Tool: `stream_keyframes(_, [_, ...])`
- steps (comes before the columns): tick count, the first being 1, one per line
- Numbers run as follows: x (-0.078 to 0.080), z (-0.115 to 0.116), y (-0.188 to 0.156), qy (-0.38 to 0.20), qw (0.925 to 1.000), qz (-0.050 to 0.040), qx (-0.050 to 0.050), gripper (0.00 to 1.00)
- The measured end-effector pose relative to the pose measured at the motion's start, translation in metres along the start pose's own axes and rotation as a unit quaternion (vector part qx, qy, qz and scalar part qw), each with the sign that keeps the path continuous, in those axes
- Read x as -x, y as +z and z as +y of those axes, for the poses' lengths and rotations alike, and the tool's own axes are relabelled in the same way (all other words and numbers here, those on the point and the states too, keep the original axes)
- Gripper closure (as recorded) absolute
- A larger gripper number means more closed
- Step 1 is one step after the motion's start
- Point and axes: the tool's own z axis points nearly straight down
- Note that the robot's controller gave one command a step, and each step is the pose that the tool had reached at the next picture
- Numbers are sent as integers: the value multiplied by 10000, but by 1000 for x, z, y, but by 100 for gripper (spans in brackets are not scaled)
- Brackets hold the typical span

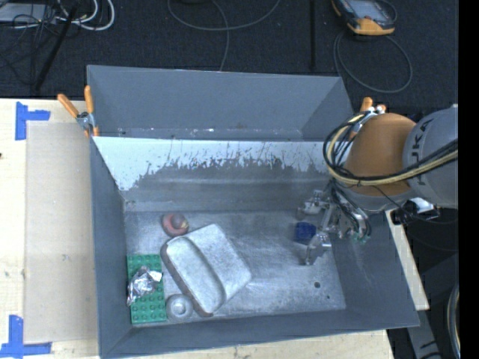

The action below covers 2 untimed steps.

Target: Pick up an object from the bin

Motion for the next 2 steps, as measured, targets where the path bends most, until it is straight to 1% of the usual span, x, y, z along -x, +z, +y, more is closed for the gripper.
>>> stream_keyframes(1, [0, -1, -2, -15, 10000, 9, -14, 100])
stream_keyframes(2, [-17, 1, -148, -449, 9990, -30, -20, 100])
